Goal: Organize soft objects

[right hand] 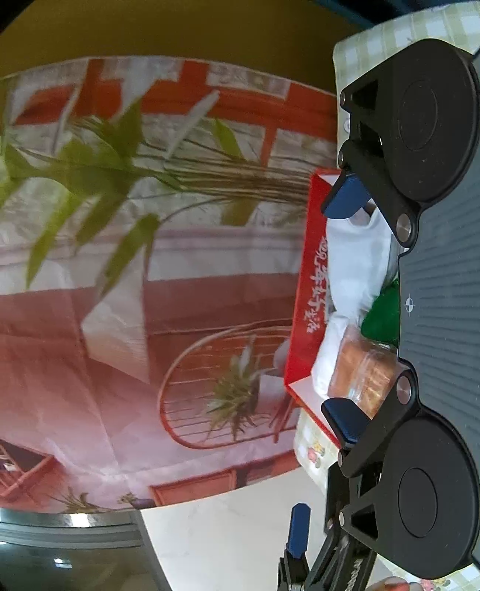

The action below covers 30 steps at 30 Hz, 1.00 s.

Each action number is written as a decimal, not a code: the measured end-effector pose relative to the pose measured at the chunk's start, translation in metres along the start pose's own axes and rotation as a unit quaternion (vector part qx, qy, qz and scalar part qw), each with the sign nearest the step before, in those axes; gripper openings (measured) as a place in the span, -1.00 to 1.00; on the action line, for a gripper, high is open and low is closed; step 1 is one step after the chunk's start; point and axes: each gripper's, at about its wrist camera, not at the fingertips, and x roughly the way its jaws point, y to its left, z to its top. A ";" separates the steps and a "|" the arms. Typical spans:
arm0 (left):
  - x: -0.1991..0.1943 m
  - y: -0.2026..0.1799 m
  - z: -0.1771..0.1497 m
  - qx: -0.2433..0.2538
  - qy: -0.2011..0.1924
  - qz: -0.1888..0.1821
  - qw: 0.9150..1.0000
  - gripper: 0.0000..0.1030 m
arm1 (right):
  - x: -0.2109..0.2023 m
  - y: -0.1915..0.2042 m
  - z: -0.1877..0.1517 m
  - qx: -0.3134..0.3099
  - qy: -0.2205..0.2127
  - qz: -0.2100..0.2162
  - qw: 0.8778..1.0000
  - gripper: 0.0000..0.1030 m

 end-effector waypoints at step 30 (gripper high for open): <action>-0.220 -0.033 -0.003 -0.006 -0.182 0.055 0.982 1.00 | -0.194 0.059 0.024 0.001 -0.096 -0.058 0.994 0.99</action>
